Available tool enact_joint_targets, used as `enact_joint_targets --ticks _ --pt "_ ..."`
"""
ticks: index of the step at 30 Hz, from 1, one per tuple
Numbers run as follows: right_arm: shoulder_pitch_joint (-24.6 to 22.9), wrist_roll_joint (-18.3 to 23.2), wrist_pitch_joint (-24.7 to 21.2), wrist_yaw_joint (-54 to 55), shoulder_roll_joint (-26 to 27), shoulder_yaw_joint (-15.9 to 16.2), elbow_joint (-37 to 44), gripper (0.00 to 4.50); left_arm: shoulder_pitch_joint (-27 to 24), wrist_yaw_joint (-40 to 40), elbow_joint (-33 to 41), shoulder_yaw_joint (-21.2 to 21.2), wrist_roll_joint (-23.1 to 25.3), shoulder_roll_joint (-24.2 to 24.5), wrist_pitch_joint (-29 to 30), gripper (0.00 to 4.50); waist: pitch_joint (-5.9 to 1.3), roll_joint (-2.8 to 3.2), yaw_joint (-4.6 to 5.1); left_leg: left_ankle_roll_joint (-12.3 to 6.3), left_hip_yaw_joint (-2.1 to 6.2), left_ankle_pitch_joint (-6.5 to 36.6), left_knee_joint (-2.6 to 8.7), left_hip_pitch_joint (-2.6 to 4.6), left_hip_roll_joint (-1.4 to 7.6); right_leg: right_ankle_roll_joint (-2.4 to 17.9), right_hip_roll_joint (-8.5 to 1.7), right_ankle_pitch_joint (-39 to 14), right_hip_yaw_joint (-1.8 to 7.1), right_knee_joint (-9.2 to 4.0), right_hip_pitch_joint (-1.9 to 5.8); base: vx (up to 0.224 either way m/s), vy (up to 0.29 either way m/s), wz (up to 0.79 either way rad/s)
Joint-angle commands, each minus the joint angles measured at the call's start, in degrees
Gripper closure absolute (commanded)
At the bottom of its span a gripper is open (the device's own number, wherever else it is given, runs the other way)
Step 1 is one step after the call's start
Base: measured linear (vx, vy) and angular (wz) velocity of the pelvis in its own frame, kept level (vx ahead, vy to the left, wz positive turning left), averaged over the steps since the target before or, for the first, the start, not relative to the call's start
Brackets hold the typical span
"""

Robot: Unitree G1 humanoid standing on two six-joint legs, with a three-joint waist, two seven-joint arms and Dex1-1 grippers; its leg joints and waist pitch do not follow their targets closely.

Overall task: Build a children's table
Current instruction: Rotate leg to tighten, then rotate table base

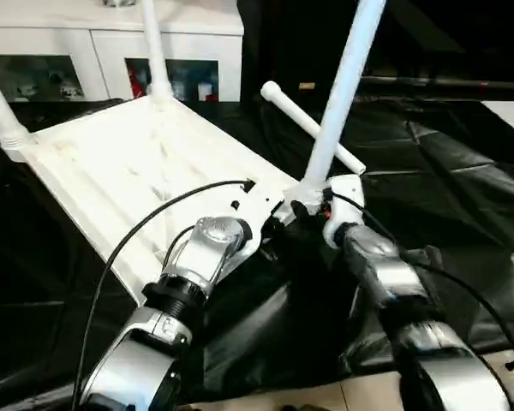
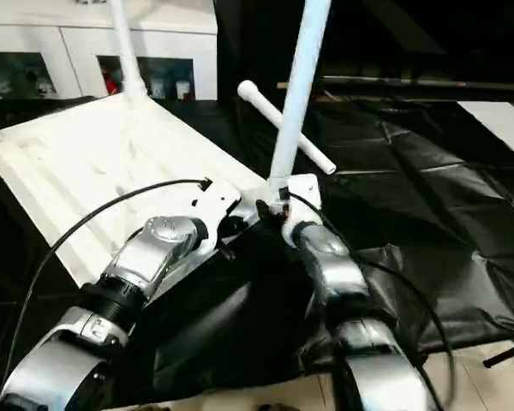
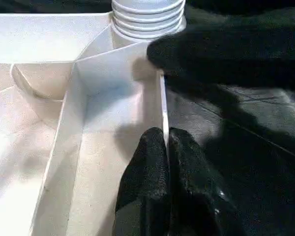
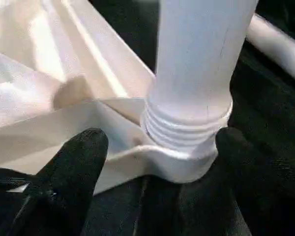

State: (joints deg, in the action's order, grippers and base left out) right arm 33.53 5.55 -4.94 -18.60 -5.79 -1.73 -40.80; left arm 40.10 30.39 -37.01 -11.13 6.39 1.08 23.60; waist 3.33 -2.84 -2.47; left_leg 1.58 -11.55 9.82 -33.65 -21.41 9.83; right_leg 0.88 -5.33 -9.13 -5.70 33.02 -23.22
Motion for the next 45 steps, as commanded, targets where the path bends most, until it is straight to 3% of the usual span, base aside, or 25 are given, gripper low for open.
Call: enact_joint_targets --ticks 1,4,5,6,7,10,13,14,16,19,20,22,23,24,26,27,29,31,32,37,39,41,44,45 --pt "-0.96 1.1 -1.33 -1.51 -1.98 -0.4 4.89 0.61 1.27 -0.17 1.49 2.1 -2.82 -0.85 -5.61 4.5 -3.87 -0.68 -0.75 -2.91 1.88 15.34 4.22 1.01 3.75 9.03 -4.31 -18.07 3.28 -4.17 2.4 0.0 0.0 0.0" --pt "-3.8 0.53 -1.94 -3.04 -4.78 -0.41 8.59 0.56 1.97 0.93 3.71 4.52 -5.48 -0.55 -5.83 4.02 -4.02 -0.79 -1.58 -3.53 1.58 12.94 3.87 0.79 3.45 9.83 -4.47 -17.13 3.35 -4.06 2.6 0.0 0.0 0.0" --pt "-4.38 0.53 -2.13 -3.42 -5.45 -0.5 9.22 0.56 2.19 1.12 4.41 5.16 -6.08 -0.23 -5.45 4.02 -4.34 -0.84 -1.86 -3.61 1.64 11.07 3.77 0.62 3.66 10.73 -4.56 -14.22 3.34 -3.51 2.88 0.0 0.0 0.0" --pt "-5.69 0.99 -3.15 -4.42 -6.54 -0.76 11.15 0.56 2.64 1.06 5.76 6.5 -6.95 0.67 -5.28 4.02 -4.43 -0.77 -1.9 -3.77 1.63 10.0 3.7 0.63 3.77 11.37 -4.49 -12.25 3.3 -3.26 2.81 0.0 0.0 0.0" --pt "-5.81 0.97 -3.29 -4.54 -6.67 -0.72 11.33 0.56 2.68 1.07 5.99 6.7 -7.07 0.81 -5.18 3.84 -4.39 -1.13 -1.92 -4.54 1.58 8.48 3.55 0.43 3.74 12.04 -4.29 -9.37 3.22 -2.84 2.85 0.0 0.0 0.0" --pt "-7.03 0.38 -5.82 -5.4 -7.77 -0.13 13.22 0.56 2.79 0.94 9.32 9.56 -8.67 2.99 -3.42 3.64 -4.2 -1.38 -1.85 -6.28 1.5 6.78 3.38 0.08 3.56 12.74 -4.26 -8.22 3.08 -2.61 2.89 0.0 0.0 0.0" --pt "-6.78 -0.55 -6.57 -4.79 -7.98 0.66 12.32 0.56 2.38 -0.09 11.37 11.29 -9.1 4.59 -2.88 3.42 -4.09 -1.26 -1.68 -5.68 1.44 7.81 3.42 0.32 3.6 12.3 -4.12 -11.08 3.09 -2.92 2.66 0.0 0.0 0.0" --pt "-6.44 -1.02 -6.95 -4.83 -7.77 1.63 11.53 0.56 1.75 -3.5 13.38 13.63 -8.21 7.46 -3.94 3.19 -4.01 -1.03 -1.73 -4.51 1.6 9.01 3.54 0.41 3.77 11.75 -4.14 -12.64 3.07 -3.03 2.59 0.0 0.0 0.0" --pt "-6.29 -1.09 -7.21 -4.87 -7.58 1.92 11.25 0.56 1.48 -5.36 14.12 14.67 -7.54 8.72 -4.85 3.08 -3.96 -0.9 -1.51 -3.33 1.8 10.36 3.73 0.42 3.84 10.88 -4.1 -14.02 3.03 -3.06 2.63 0.0 0.0 0.0" --pt "-5.72 -2.11 -7.84 -4.54 -7.02 3.25 10.03 0.56 -0.68 -12.53 17.71 20.11 -4.27 14.64 -5.65 3.01 -3.91 -0.78 -1.25 -1.85 1.9 11.65 3.89 0.56 3.97 10.14 -4.0 -14.68 3.06 -3.01 2.51 0.0 0.0 0.0" --pt "-5.36 -2.72 -7.94 -4.22 -6.84 3.76 9.23 0.56 -1.99 -14.49 18.82 21.55 -2.35 17.22 -5.17 3.01 -3.86 -0.81 -0.96 -1.41 1.95 11.76 4.01 0.44 3.89 9.67 -3.85 -14.74 3.07 -2.96 2.56 0.0 0.0 0.0" --pt "-4.66 -3.41 -8.71 -3.41 -6.37 4.11 7.81 0.56 -4.68 -16.18 21.21 24.16 -0.07 20.98 -2.92 3.01 -3.81 -0.86 -0.92 -0.6 1.78 11.93 3.9 0.97 3.85 9.4 -3.79 -15.04 3.22 -2.94 2.14 0.0 0.0 0.0" --pt "-4.39 -3.58 -9.1 -3.08 -6.17 4.07 7.3 0.56 -5.64 -16.33 22.2 25.11 0.2 21.96 -1.76 3.01 -3.86 -0.62 -1.02 -0.26 1.89 11.6 3.93 1.06 4.01 9.84 -3.93 -14.47 3.26 -2.62 2.11 0.0 0.0 0.0" --pt "-3.77 -4.12 -8.93 -2.55 -5.92 4.31 6.09 0.56 -7.66 -15.64 23.32 25.79 0.92 24.21 -0.19 3.01 -3.88 -0.86 -1.21 0.1 1.74 11.09 3.91 1.19 4.03 10.2 -3.8 -13.33 3.33 -2.55 1.91 0.0 0.0 0.0" --pt "-2.61 -4.5 -8.35 -2.13 -5.34 4.53 3.8 0.56 -10.87 -14.52 24.48 27.02 1.43 27.05 2.58 3.01 -3.72 -0.71 -1.15 0.21 1.76 10.99 4.13 1.01 3.96 10.62 -3.69 -12.99 3.37 -2.32 1.87 0.0 0.0 0.0" --pt "-1.78 -4.79 -7.72 -1.83 -5.03 4.67 2.27 0.56 -12.55 -13.42 24.83 27.17 1.6 28.33 4.16 3.01 -3.73 -0.56 -1.47 0.7 1.63 11.92 3.99 1.52 3.94 10.6 -3.73 -13.27 3.47 -2.41 1.47 0.0 0.0 0.0" --pt "-0.14 -4.83 -6.73 -1.44 -4.41 4.75 -0.49 0.56 -15.29 -12.25 25.52 26.61 1.01 30.05 6.56 3.01 -3.53 -0.44 -1.43 1.41 1.7 13.35 4.34 1.31 3.91 10.72 -3.63 -14.19 3.53 -2.49 1.51 0.0 0.0 0.0" --pt "2.21 -5.05 -4.95 -0.69 -3.63 4.77 -4.34 0.56 -18.34 -10.57 26.97 25.44 0.22 31.14 9.65 3.01 -3.58 -0.15 -1.91 2.9 1.68 16.3 4.35 2.02 4.0 10.62 -3.76 -14.87 3.67 -2.62 1.03 0.0 0.0 0.0" --pt "2.21 -5.05 -4.95 -0.69 -3.63 4.77 -4.34 0.56 -18.34 -10.57 26.97 25.44 0.22 31.14 9.65 3.01 -3.39 -0.24 -1.95 3.27 1.76 17.13 4.58 1.64 3.89 10.3 -3.67 -15.57 3.65 -2.76 1.23 0.0 0.0 0.0" --pt "6.71 -5.52 -2.11 -0.95 -1.87 4.91 -11.39 0.56 -21.72 -5.79 30.16 22.3 -0.58 31.85 15.45 3.01 -3.38 -0.32 -2.01 4.44 2.16 20.62 4.71 1.67 3.99 9.42 -4.15 -18.54 3.72 -2.98 1.27 0.0 0.0 0.0" --pt "8.57 -5.94 -0.72 -1.03 -1.18 4.99 -14.63 0.56 -22.87 -3.66 31.97 20.75 -1.25 32.4 17.49 3.01 -3.34 -0.85 -1.92 4.36 2.2 21.67 4.66 1.58 3.87 9.09 -4.24 -20.35 3.7 -3.24 1.28 0.0 0.0 0.0" --pt "9.38 -6.01 -0.11 -1.0 -0.91 4.95 -16.19 0.56 -23.44 -2.3 33.17 19.98 -1.99 32.71 18.81 3.01 -3.24 -0.66 -1.73 4.2 2.31 21.8 4.62 1.34 3.8 8.87 -4.31 -21.63 3.74 -3.3 1.34 0.0 0.0 0.0" --pt "11.02 -6.27 1.57 -0.96 -0.47 5.0 -19.52 0.56 -25.32 2.51 36.77 17.14 -4.72 33.79 22.17 3.01 -3.1 -0.86 -1.53 3.81 2.27 22.23 4.42 1.37 3.7 8.53 -4.27 -23.79 3.76 -3.43 1.05 0.0 0.0 0.0" --pt "11.92 -6.53 2.78 -1.73 -0.35 4.88 -21.12 0.56 -26.94 7.06 40.46 14.23 -7.08 34.62 23.82 3.01 -3.15 -0.75 -1.5 3.91 2.33 22.53 4.37 1.56 3.78 8.57 -4.29 -24.01 3.78 -3.47 0.91 0.0 0.0 0.0"
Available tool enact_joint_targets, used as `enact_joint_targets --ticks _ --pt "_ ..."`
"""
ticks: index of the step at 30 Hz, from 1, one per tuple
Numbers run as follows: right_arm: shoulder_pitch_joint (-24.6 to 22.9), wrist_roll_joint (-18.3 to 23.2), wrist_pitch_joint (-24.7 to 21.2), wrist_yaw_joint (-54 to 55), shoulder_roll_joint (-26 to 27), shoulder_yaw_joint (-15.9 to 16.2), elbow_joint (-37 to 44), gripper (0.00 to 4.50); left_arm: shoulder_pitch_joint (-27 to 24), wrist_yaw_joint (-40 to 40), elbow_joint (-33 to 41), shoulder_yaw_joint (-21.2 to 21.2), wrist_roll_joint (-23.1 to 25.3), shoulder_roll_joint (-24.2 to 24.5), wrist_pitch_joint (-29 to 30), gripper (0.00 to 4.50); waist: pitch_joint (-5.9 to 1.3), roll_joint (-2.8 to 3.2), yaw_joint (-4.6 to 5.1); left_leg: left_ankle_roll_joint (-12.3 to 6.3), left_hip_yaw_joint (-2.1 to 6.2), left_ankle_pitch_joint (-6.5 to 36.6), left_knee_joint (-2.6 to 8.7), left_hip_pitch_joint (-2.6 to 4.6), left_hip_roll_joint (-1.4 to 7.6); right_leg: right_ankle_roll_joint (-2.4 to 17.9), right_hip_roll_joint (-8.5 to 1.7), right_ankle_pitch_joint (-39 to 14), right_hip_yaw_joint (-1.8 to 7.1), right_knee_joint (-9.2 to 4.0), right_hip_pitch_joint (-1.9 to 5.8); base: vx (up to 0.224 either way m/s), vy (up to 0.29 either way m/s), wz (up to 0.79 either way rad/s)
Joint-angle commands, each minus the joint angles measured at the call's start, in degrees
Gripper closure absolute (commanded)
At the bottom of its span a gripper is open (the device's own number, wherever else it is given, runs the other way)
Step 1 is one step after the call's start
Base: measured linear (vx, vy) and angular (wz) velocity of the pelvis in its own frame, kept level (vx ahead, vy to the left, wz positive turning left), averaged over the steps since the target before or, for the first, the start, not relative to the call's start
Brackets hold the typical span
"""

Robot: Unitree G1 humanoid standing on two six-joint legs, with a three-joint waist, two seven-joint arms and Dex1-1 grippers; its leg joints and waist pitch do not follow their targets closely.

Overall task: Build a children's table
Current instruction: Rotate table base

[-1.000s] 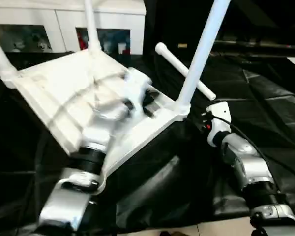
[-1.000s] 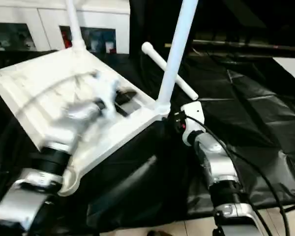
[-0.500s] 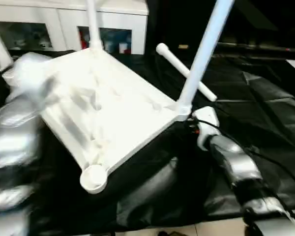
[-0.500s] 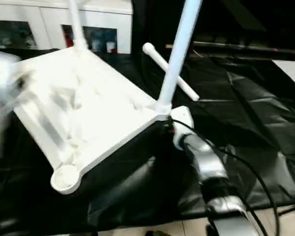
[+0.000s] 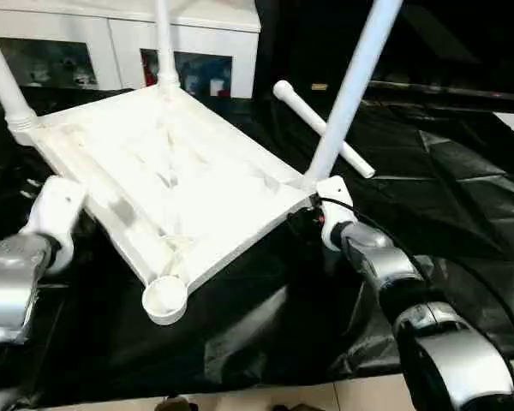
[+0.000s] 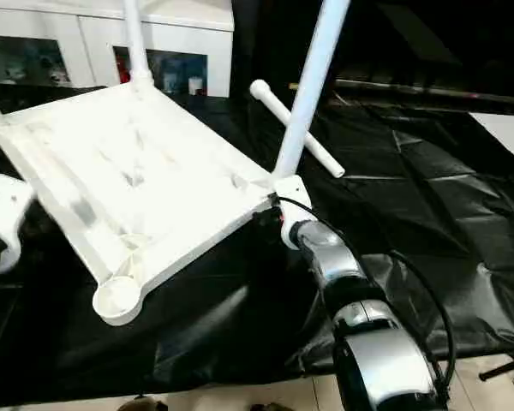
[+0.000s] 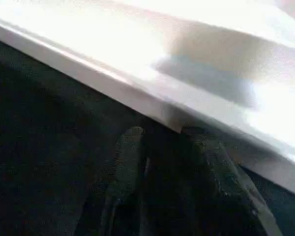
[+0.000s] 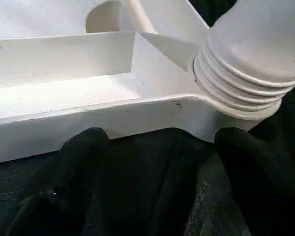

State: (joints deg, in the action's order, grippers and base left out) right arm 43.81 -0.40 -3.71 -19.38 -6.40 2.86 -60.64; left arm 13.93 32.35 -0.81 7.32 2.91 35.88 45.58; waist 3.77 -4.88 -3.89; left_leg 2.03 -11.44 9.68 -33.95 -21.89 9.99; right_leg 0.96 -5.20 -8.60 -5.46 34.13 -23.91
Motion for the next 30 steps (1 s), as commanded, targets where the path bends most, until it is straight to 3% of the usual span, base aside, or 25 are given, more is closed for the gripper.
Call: enact_joint_targets --ticks 1,3,4,9,12,13,17,18,19,20,22,23,24,25,26,27,28,29,30 --pt "1.9 -0.59 1.92 -1.27 0.29 0.22 -1.73 0.56 -1.09 5.93 5.22 -4.72 -4.17 -0.12 2.82 3.01 -3.62 1.23 0.07 3.61 2.3 22.61 4.72 1.83 3.7 8.88 -4.47 -24.4 3.48 -4.33 1.83 0.0 0.0 0.0" --pt "2.03 -0.37 2.24 -2.13 0.35 0.06 -1.97 0.56 -1.83 8.24 7.4 -6.12 -5.76 -0.04 3.55 3.01 -3.52 1.66 -0.13 3.77 2.01 23.6 4.59 2.48 3.67 9.13 -4.05 -23.41 3.58 -4.52 1.13 0.0 0.0 0.0" --pt "2.06 -0.3 2.56 -2.62 0.37 0.04 -2.25 0.56 -2.18 9.44 8.84 -6.67 -7.1 -0.29 4.4 3.01 -3.55 1.59 -0.04 3.83 2.15 23.72 4.73 2.11 3.69 9.27 -4.14 -23.09 3.54 -4.33 1.59 0.0 0.0 0.0" --pt "1.46 -0.35 4.49 -5.07 0.65 0.39 -3.59 0.56 -2.01 14.09 12.27 -10.58 -11.08 -1.92 5.01 3.01 -3.6 1.69 -0.21 4.34 2.22 24.11 4.83 1.88 3.66 9.0 -4.1 -22.97 3.52 -4.29 1.85 0.0 0.0 0.0" --pt "1.26 -0.86 5.6 -6.59 0.93 0.91 -3.98 0.56 -1.62 14.86 12.44 -12.15 -11.45 -2.71 4.2 3.01 -3.67 1.5 -0.04 4.24 2.2 23.37 4.74 1.75 3.61 8.88 -4.15 -22.93 3.56 -4.25 2.02 0.0 0.0 0.0" --pt "1.18 -0.96 5.74 -6.88 0.95 1.05 -3.86 0.56 -1.52 15.1 12.35 -12.7 -11.34 -2.8 3.55 3.01 -3.67 1.91 -0.01 4.24 2.25 23.34 4.72 1.79 3.58 8.91 -4.15 -22.96 3.58 -4.25 1.99 0.0 0.0 0.0" --pt "-0.05 -0.75 6.34 -9.66 0.69 1.61 -0.64 0.56 1.02 14.24 8.84 -17.23 -9.9 -6.26 1.54 3.01 -3.7 1.65 0.32 3.83 2.17 22.79 4.71 1.66 3.58 8.93 -3.99 -22.79 3.54 -4.37 2.13 0.0 0.0 0.0" --pt "-0.65 -0.59 6.37 -10.14 0.23 1.66 0.78 0.56 1.88 13.77 7.48 -18.04 -9.31 -7.24 0.44 3.01 -3.74 2.37 0.24 4.0 2.18 22.75 4.62 1.87 3.55 8.87 -3.93 -22.39 3.59 -4.31 2.05 0.0 0.0 0.0" --pt "-1.55 -0.21 6.19 -10.7 -0.45 1.52 2.89 0.56 2.97 12.87 5.58 -18.82 -8.5 -8.59 -1.23 3.01 -3.66 1.98 0.27 3.82 2.11 23.03 4.67 1.87 3.55 8.55 -3.79 -22.26 3.55 -4.64 2.02 0.0 0.0 0.0" --pt "-2.42 0.12 5.9 -10.97 -1.16 1.23 4.86 0.56 3.96 11.89 3.76 -19.34 -7.9 -9.79 -2.83 3.01 -3.78 2.15 0.33 3.89 2.2 22.97 4.67 1.84 3.58 8.54 -3.82 -21.99 3.52 -4.53 2.21 0.0 0.0 0.0" --pt "-4.11 0.75 5.03 -11.13 -2.46 0.64 8.74 0.56 5.61 9.86 0.51 -19.91 -6.64 -11.88 -6.02 3.01 -3.96 1.87 0.18 3.53 2.17 21.99 4.58 1.79 3.56 8.11 -3.84 -21.28 3.51 -4.51 2.38 0.0 0.0 0.0" --pt "-5.85 1.31 3.91 -11.08 -3.59 -0.06 12.68 0.56 6.96 7.97 -2.14 -20.05 -5.86 -13.77 -8.44 3.01 -3.98 2.32 0.41 3.35 2.26 21.35 4.64 1.4 3.49 8.3 -3.87 -20.66 3.5 -4.42 2.69 0.0 0.0 0.0" --pt "-7.16 1.73 2.93 -10.94 -4.36 -0.58 15.62 0.56 7.8 6.77 -3.74 -20.01 -5.56 -15.09 -9.78 3.01 -3.89 2.05 0.43 3.03 2.18 21.07 4.66 1.34 3.43 7.69 -3.69 -20.86 3.44 -4.73 2.72 0.0 0.0 0.0" --pt "-8.09 2.02 2.24 -10.85 -4.88 -0.95 17.7 0.56 8.35 5.95 -4.8 -20.01 -5.35 -15.96 -10.78 3.01 -4.04 2.01 0.26 2.77 2.02 20.56 4.45 1.74 3.41 7.59 -3.68 -20.31 3.5 -4.8 2.5 0.0 0.0 0.0" --pt "-9.67 2.52 0.96 -10.75 -5.68 -1.65 21.16 0.56 9.36 4.26 -6.51 -20.25 -4.67 -17.17 -12.32 3.01 -4.01 1.76 0.37 2.21 2.15 19.47 4.52 1.22 3.34 7.75 -3.63 -19.85 3.46 -4.59 2.95 0.0 0.0 0.0" --pt "-11.49 3.05 -0.69 -10.57 -6.45 -2.41 25.19 0.56 10.23 2.69 -8.07 -20.41 -4.0 -18.25 -14.05 3.01 -4.19 2.79 0.2 2.36 2.21 19.1 4.44 1.34 3.41 7.86 -3.85 -19.34 3.49 -4.4 2.94 0.0 0.0 0.0" --pt "-12.02 3.2 -1.17 -10.5 -6.63 -2.65 26.37 0.56 10.38 2.32 -8.3 -20.4 -3.83 -18.46 -14.72 3.01 -4.3 2.11 0.31 1.88 2.02 18.51 4.25 1.47 3.4 7.66 -3.63 -18.04 3.45 -4.5 2.78 0.0 0.0 0.0" --pt "-15.66 4.26 -4.58 -9.94 -7.81 -4.42 34.5 0.56 11.09 0.05 -8.89 -19.8 -3.25 -19.9 -18.55 3.01 -4.01 2.38 0.53 1.21 1.99 18.11 4.45 0.9 3.19 7.48 -3.26 -17.35 3.39 -4.85 3.26 0.0 0.0 0.0" --pt "-17.06 4.71 -5.94 -9.57 -8.24 -5.24 37.67 0.56 11.09 -0.48 -8.34 -19.18 -3.51 -20.43 -20.08 3.01 -4.21 2.25 0.24 1.1 2.06 17.69 4.31 1.0 3.3 7.17 -3.48 -17.09 3.39 -4.65 3.35 0.0 0.0 0.0"
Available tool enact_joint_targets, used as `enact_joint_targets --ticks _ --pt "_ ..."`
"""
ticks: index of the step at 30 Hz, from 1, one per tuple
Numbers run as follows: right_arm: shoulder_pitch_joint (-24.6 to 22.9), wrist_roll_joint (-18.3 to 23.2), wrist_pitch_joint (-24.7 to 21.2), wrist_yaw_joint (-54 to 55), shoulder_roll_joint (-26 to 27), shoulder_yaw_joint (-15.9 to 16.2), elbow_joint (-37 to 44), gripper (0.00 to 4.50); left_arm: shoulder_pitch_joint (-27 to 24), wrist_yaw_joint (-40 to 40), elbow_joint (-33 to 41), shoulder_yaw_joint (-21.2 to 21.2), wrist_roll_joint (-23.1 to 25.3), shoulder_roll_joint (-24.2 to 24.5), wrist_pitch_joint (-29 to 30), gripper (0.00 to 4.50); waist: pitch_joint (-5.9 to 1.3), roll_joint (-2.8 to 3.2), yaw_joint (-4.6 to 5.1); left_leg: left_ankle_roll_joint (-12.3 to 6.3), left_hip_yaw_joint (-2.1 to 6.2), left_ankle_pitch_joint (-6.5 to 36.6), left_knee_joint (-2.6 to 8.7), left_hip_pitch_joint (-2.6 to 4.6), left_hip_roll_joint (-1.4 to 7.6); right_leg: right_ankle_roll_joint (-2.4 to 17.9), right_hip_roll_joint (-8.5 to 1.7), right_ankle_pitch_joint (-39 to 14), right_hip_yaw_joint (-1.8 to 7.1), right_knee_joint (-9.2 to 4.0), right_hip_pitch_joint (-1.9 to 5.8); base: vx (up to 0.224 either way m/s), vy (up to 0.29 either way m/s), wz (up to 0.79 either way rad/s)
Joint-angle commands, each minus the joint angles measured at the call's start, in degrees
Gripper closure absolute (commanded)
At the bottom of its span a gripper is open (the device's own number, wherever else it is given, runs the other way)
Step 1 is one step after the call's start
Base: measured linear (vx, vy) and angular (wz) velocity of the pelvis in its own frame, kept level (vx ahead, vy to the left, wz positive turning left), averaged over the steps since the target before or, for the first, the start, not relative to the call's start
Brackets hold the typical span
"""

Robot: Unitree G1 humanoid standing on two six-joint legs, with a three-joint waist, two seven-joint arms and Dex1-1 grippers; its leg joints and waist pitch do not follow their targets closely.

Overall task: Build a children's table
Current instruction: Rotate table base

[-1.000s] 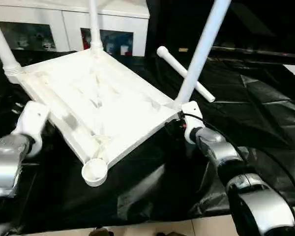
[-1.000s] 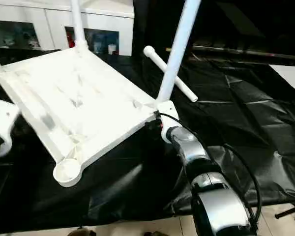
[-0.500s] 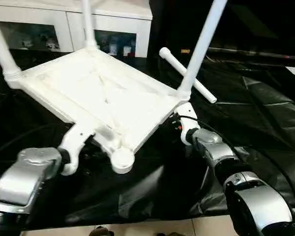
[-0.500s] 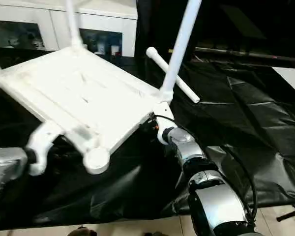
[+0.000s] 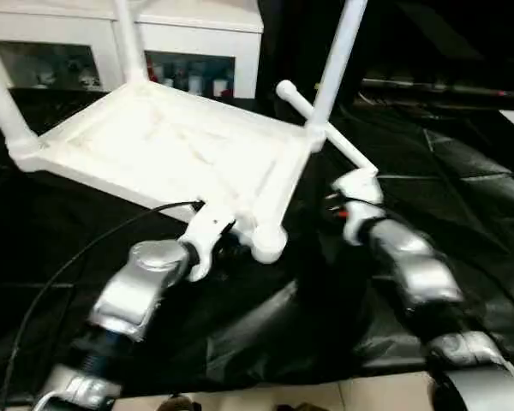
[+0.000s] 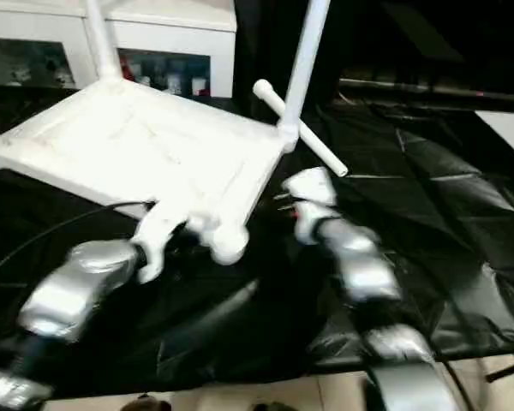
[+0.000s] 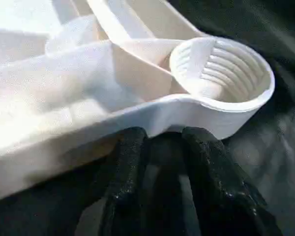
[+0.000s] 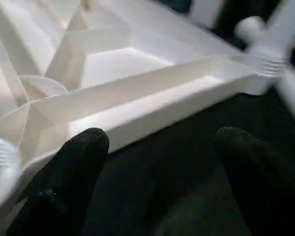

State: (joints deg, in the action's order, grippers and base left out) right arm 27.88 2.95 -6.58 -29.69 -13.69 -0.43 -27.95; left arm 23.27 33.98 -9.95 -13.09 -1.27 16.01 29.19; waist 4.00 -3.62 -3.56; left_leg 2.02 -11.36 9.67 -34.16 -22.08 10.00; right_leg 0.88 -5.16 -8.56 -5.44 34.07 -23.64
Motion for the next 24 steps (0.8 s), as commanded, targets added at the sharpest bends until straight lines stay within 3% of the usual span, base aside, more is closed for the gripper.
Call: enact_joint_targets --ticks 1,2,3,5,6,7,9,10,11,12,13,14,15,16,17,18,19,20,21,22,23,24 --pt "-2.01 1.67 -4.01 1.0 -1.2 -2.36 6.99 0.56 1.78 -2.37 0.93 1.65 0.48 -0.88 -4.86 3.01 -4.58 0.95 -0.18 0.68 1.96 17.32 4.42 1.49 3.4 7.85 -3.61 -17.1 3.36 -4.44 2.75 0.0 0.0 0.0" --pt "-2.98 2.46 -5.06 1.53 -1.26 -3.28 9.26 0.56 1.41 -2.7 2.24 2.96 -0.53 -1.62 -7.13 3.01 -4.48 1.48 -0.16 0.51 2.03 17.4 4.5 1.32 3.29 8.14 -3.6 -17.5 3.29 -4.49 2.87 0.0 0.0 0.0" --pt "-3.91 3.2 -6.41 2.23 -1.22 -4.19 11.49 0.56 0.76 -3.35 4.2 5.02 -2.26 -2.88 -8.43 3.01 -4.56 1.13 0.06 0.42 2.1 17.1 4.48 0.89 3.37 7.97 -3.73 -18.02 3.17 -4.5 3.19 0.0 0.0 0.0" --pt "-5.44 3.07 -8.02 4.6 -0.9 -5.42 14.87 0.56 -0.97 -5.31 8.47 8.95 -5.29 -5.2 -8.57 3.01 -4.47 1.24 0.24 0.48 2.07 17.53 4.46 0.99 3.48 8.38 -3.75 -18.75 3.09 -4.65 3.0 0.0 0.0 0.0" --pt "-5.44 3.07 -8.02 4.6 -0.9 -5.42 14.87 0.56 -0.97 -5.31 8.47 8.95 -5.29 -5.2 -8.57 3.01 -4.38 1.33 0.41 0.52 2.04 18.06 4.41 1.03 3.48 8.81 -3.75 -19.29 3.07 -4.71 2.9 0.0 0.0 0.0" --pt "-7.32 2.75 -9.56 7.34 0.3 -5.93 18.78 0.56 -3.48 -13.55 12.37 14.34 -5.15 -7.71 -6.04 3.01 -4.28 1.31 0.72 0.66 1.96 18.79 4.39 1.03 3.56 8.68 -3.54 -19.95 3.11 -4.58 2.8 0.0 0.0 0.0" --pt "-8.25 0.9 -9.39 9.22 0.95 -4.82 20.2 0.56 -5.7 -18.73 13.84 17.22 -4.07 -8.45 -7.61 3.01 -4.16 1.13 1.13 -0.03 1.96 19.12 4.27 0.84 3.26 7.33 -3.39 -22.3 2.89 -4.98 2.69 0.0 0.0 0.0" --pt "-8.42 0.22 -11.33 12.03 2.25 -4.79 20.92 0.56 -7.32 -22.81 14.46 18.89 -2.78 -8.82 -8.41 3.01 -4.08 0.86 1.55 -2.76 3.76 18.24 5.45 -1.69 2.84 6.37 -3.95 -23.89 0.94 -4.04 4.48 0.0 0.0 0.0" --pt "-8.41 0.23 -11.53 12.24 2.36 -4.84 20.96 0.56 -7.39 -23.03 14.48 18.95 -2.7 -8.84 -8.38 3.01 -4.03 1.3 1.78 -2.55 4.29 19.11 5.43 -1.12 3.09 5.77 -3.73 -25.48 0.36 -4.51 4.06 0.0 0.0 0.0" --pt "-7.92 0.24 -11.62 12.93 2.96 -4.78 20.42 0.56 -7.83 -24.03 14.61 18.76 -1.66 -8.64 -8.89 3.01 -3.99 1.32 2.15 -1.9 6.46 22.57 5.69 -1.98 3.14 5.74 -3.66 -24.89 -1.23 -4.18 4.59 0.001 -0.048 0.36" --pt "-7.52 0.14 -11.95 13.49 3.43 -4.47 20.3 0.56 -8.13 -25.01 14.54 18.72 -0.47 -8.66 -9.31 3.01 -4.44 3.22 2.67 -0.74 9.66 27.5 6.81 -0.86 5.37 6.74 -2.39 -19.01 -2.1 -2.88 4.48 0.001 -0.048 0.36" --pt "-6.79 -0.07 -12.4 14.11 4.1 -3.85 20.12 0.56 -8.18 -26.4 14.29 18.25 1.89 -8.61 -9.9 3.01 -4.26 4.0 3.03 -0.99 11.75 30.29 7.94 -0.3 6.81 7.43 -1.43 -15.06 -2.3 -1.1 4.07 0.004 -0.091 0.55" --pt "-6.53 0.1 -12.67 14.09 4.34 -3.69 20.1 0.56 -7.9 -27.01 14.0 18.16 2.65 -8.67 -9.64 3.01 -3.93 4.02 3.97 -3.03 15.58 31.88 9.31 1.25 8.58 9.79 0.22 -12.18 -1.95 2.91 2.3 -0.003 -0.139 0.66" --pt "-6.2 0.17 -12.68 13.89 4.48 -3.4 19.84 0.56 -7.43 -27.99 13.54 18.13 3.4 -8.85 -9.31 3.01 -3.47 3.97 3.58 -5.15 17.28 31.83 9.54 1.86 8.2 11.39 1.23 -14.44 -0.7 5.45 1.09 -0.003 -0.139 0.66" --pt "-6.08 0.06 -12.6 13.85 4.47 -3.25 19.65 0.56 -7.2 -28.28 13.28 18.08 3.58 -8.93 -9.48 3.01 -3.4 3.71 3.63 -5.84 17.13 31.52 9.56 1.46 7.07 12.33 1.26 -13.89 -0.08 5.86 1.01 0.007 -0.188 0.7" --pt "-6.12 -0.03 -12.93 14.02 4.5 -3.13 19.88 0.56 -7.12 -29.02 13.48 18.12 3.81 -9.25 -9.13 3.01 -3.6 2.99 2.71 -6.35 16.8 29.02 9.08 -0.42 2.22 20.07 0.39 -13.84 1.09 3.05 2.44 -0.002 -0.236 0.68" --pt "-6.08 -0.1 -13.04 14.05 4.39 -3.06 19.76 0.56 -7.06 -29.76 13.63 18.11 3.97 -9.55 -8.9 3.01 -3.72 2.01 2.66 -6.15 16.45 26.98 7.76 -1.32 0.13 23.45 -0.25 -15.15 1.3 1.05 3.28 -0.002 -0.236 0.68" --pt "-6.04 -0.15 -13.01 14.06 4.29 -3.07 19.61 0.56 -7.04 -30.0 13.68 18.05 4.03 -9.64 -8.92 3.01 -3.86 -0.26 1.14 -2.8 11.65 22.38 -1.69 -3.38 -4.4 28.71 -4.49 -26.8 0.75 -5.23 4.26 -0.035 -0.265 0.65" --pt "-5.93 -0.36 -13.21 14.36 3.86 -3.07 19.33 0.56 -7.12 -31.44 13.87 17.58 4.2 -9.84 -8.97 3.01 -4.38 -1.03 -0.29 -3.46 6.43 17.08 -11.3 -2.42 -4.85 29.79 -7.63 -31.46 -0.39 -8.54 4.25 -0.04 -0.252 0.59" --pt "-5.86 -0.4 -13.31 14.47 3.6 -3.1 19.18 0.56 -7.15 -32.01 13.89 17.37 4.39 -9.9 -8.92 3.01 -3.27 -0.96 -0.87 -5.05 3.19 13.6 -14.45 -4.07 -3.19 23.57 -7.4 -33.06 -1.29 -7.94 4.79 -0.04 -0.252 0.59" --pt "-5.86 -0.4 -13.31 14.47 3.6 -3.1 19.18 0.56 -7.15 -32.01 13.89 17.37 4.39 -9.9 -8.92 3.01 -2.59 -0.6 -1.07 -5.78 3.15 13.98 -13.98 -4.23 -1.82 20.43 -8.81 -33.86 -2.11 -7.89 5.21 -0.03 -0.228 0.52" --pt "-5.73 -0.53 -13.36 14.6 3.28 -3.19 18.93 0.56 -7.16 -32.57 13.9 17.44 4.42 -10.16 -8.77 3.01 -3.52 0.71 -1.23 -6.41 3.21 18.0 -10.4 -1.66 1.51 14.36 -10.59 -34.61 -4.08 -8.17 7.3 -0.021 -0.198 0.59"
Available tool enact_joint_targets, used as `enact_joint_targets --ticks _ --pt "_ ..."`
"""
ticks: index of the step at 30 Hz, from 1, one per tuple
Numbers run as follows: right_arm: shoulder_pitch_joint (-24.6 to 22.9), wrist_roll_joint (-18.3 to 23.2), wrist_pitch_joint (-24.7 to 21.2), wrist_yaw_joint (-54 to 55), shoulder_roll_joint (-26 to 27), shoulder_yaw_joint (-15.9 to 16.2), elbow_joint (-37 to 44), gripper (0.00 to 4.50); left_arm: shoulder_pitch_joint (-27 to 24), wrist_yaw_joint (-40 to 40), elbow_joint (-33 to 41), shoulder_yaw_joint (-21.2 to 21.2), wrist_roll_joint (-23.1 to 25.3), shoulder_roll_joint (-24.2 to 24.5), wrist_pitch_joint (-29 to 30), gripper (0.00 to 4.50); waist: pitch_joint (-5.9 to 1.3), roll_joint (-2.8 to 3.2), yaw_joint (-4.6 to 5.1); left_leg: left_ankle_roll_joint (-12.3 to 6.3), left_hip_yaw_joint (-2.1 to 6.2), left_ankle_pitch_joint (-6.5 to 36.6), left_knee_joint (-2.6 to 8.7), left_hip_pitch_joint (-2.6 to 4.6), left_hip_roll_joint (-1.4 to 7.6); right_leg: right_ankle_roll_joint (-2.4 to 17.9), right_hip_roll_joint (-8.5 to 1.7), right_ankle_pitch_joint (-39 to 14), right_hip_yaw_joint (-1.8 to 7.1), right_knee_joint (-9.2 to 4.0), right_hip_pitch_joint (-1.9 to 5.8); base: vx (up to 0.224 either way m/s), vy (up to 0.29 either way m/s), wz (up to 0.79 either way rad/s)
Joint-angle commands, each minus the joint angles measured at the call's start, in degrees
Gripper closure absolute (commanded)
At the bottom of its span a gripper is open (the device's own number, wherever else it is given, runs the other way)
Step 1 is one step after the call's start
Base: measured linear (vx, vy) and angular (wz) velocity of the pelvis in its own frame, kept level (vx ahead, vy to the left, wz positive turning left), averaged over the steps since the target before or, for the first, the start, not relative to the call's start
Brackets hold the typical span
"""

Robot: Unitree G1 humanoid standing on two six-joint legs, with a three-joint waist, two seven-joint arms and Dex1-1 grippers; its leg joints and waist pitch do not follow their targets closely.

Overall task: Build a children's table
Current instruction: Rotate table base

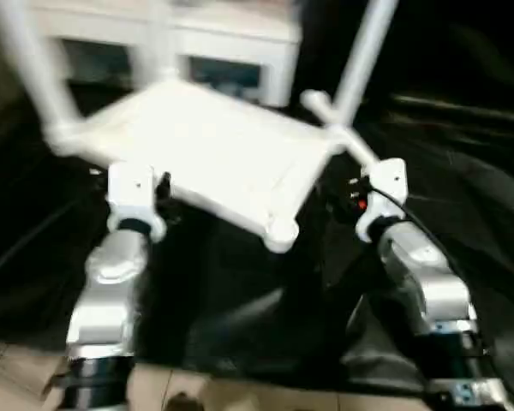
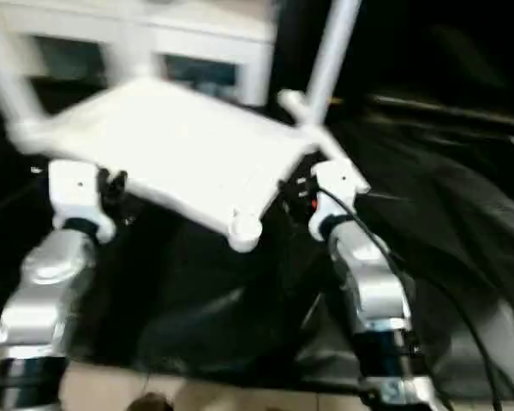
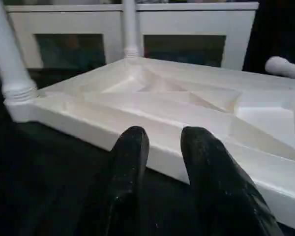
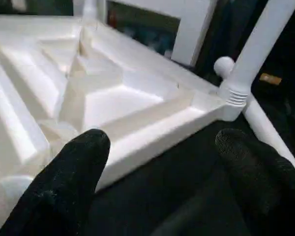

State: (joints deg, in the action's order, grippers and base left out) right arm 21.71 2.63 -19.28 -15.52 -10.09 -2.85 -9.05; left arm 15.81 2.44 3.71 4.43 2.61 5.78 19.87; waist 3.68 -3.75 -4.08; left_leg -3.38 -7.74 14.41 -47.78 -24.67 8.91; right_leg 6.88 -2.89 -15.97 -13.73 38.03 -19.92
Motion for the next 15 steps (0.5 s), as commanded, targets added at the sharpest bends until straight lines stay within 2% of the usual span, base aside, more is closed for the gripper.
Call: enact_joint_targets --ticks 1,2,3,4,5,6,7,8,9,10,11,12,13,14,15 --pt "0.61 -0.36 -0.84 0.66 -0.57 -0.87 -0.21 0.56 0.31 -1.42 0.21 0.06 0.77 -0.25 0.69 3.01 -3.2 0.83 -0.71 -1.02 -0.41 13.25 3.22 0.93 2.61 8.36 -12.87 -27.2 4.21 -12.13 3.59 -0.021 -0.198 0.59" --pt "0.94 -0.4 -0.76 0.68 -0.99 -1.11 -0.74 0.56 0.41 -1.75 0.04 0.12 1.17 -0.45 0.5 3.01 -4.68 2.42 -0.48 -2.57 0.94 9.08 8.71 1.92 5.35 3.8 -9.76 -18.6 1.09 -11.23 6.22 -0.017 -0.202 0.74" --pt "1.34 -0.51 -0.57 0.79 -1.61 -1.3 -1.34 0.56 0.56 -2.09 -0.13 0.24 1.53 -0.66 0.46 3.01 -5.41 4.32 1.09 -11.69 12.79 3.43 16.62 6.87 16.91 -2.34 -3.06 -9.87 0.62 2.18 -0.14 -0.009 -0.213 0.71" --pt "1.76 -0.43 -0.43 0.81 -2.14 -1.57 -2.02 0.56 0.67 -2.36 -0.23 0.24 1.77 -0.78 0.51 3.01 -4.73 3.19 2.03 -16.53 12.8 -6.4 15.24 7.42 15.24 -1.81 -1.89 -12.26 5.11 8.34 -6.45 -0.009 -0.213 0.71" --pt "1.77 -0.42 -0.43 0.8 -2.16 -1.59 -2.05 0.56 0.67 -2.37 -0.23 0.23 1.78 -0.79 0.51 3.01 -5.01 2.7 2.9 -20.01 13.63 -12.2 13.84 7.72 13.81 -1.45 -2.18 -11.4 7.48 9.76 -8.62 -0.005 -0.209 0.63" --pt "1.91 -0.32 -0.44 0.77 -2.29 -1.71 -2.29 0.56 0.68 -2.43 -0.24 0.21 1.86 -0.82 0.52 3.01 -5.12 2.97 2.38 -25.59 14.26 -21.66 13.59 7.46 11.28 -0.55 -2.11 -9.41 10.29 9.93 -9.8 -0.044 -0.234 0.6" --pt "2.12 -0.4 -0.31 0.89 -2.61 -1.85 -2.77 0.56 0.68 -2.57 -0.26 0.07 1.96 -0.83 0.56 3.01 -4.94 2.87 2.45 -26.5 13.48 -23.74 13.88 6.23 8.77 0.17 -1.54 -7.71 10.89 9.03 -9.16 -0.044 -0.234 0.6" --pt "2.25 -0.35 -0.34 1.0 -2.76 -2.01 -3.07 0.56 0.6 -2.68 -0.2 -0.19 2.03 -0.74 0.3 3.01 -5.0 1.74 2.22 -24.96 12.61 -20.31 14.32 4.85 3.66 5.22 -0.5 -4.3 11.66 4.86 -6.89 -0.066 -0.279 0.59" --pt "2.33 -0.19 -0.5 1.1 -2.79 -2.22 -3.24 0.56 0.49 -2.68 -0.1 -0.48 2.13 -0.62 -0.19 3.01 -4.89 -0.13 2.06 -23.99 10.86 -13.59 12.79 1.85 -0.69 18.02 -2.26 0.73 11.75 -0.84 -2.93 -0.061 -0.333 0.65" --pt "2.38 0.09 -1.04 1.83 -2.7 -2.83 -3.65 0.56 0.42 -3.07 0.09 -0.8 2.28 -0.5 0.15 3.01 -4.18 -2.03 -0.73 -16.6 2.64 -2.21 0.64 -2.62 -5.69 25.79 -7.23 -1.19 11.24 -7.95 -0.1 -0.061 -0.333 0.65" --pt "2.3 0.22 -1.38 2.46 -2.55 -3.22 -3.86 0.56 0.44 -3.2 0.14 -0.77 2.14 -0.52 0.39 3.01 -4.66 -1.96 -1.37 -11.41 0.45 4.8 -2.33 -2.97 -3.94 25.26 -9.73 -5.01 11.74 -8.28 1.32 -0.069 -0.339 0.63" --pt "2.1 0.17 -1.53 2.81 -2.4 -3.28 -3.87 0.56 0.44 -3.14 0.12 -0.6 1.79 -0.57 0.14 3.01 -4.54 -2.52 -0.87 -6.88 0.13 6.81 -2.37 -3.36 -2.67 20.43 -10.47 -6.28 10.79 -7.61 1.39 -0.072 -0.302 0.54" --pt "1.96 0.14 -1.6 3.04 -2.3 -3.28 -3.91 0.56 0.44 -3.05 0.09 -0.44 1.55 -0.64 -0.2 3.01 -3.16 -1.74 -0.76 0.05 0.48 5.99 3.24 -0.59 0.18 7.44 -13.38 -12.61 7.91 -8.82 1.78 -0.072 -0.302 0.54" --pt "1.32 0.79 -2.54 3.79 -1.45 -3.87 -3.53 0.56 0.58 -1.82 0.15 -0.57 0.95 -0.36 0.42 3.01 -3.48 0.37 -0.85 1.19 0.65 9.29 9.06 2.92 2.0 0.86 -11.37 -14.41 11.7 -9.52 2.43 -0.071 -0.258 0.4" --pt "0.72 1.08 -3.04 4.1 -0.91 -3.91 -3.05 0.56 0.66 -1.07 0.25 -0.51 0.5 -0.25 0.56 3.01 -3.55 0.62 -0.86 -0.08 1.09 5.48 11.52 3.07 3.09 -3.41 -9.96 -11.35 10.4 -9.38 2.98 -0.066 -0.255 0.12"
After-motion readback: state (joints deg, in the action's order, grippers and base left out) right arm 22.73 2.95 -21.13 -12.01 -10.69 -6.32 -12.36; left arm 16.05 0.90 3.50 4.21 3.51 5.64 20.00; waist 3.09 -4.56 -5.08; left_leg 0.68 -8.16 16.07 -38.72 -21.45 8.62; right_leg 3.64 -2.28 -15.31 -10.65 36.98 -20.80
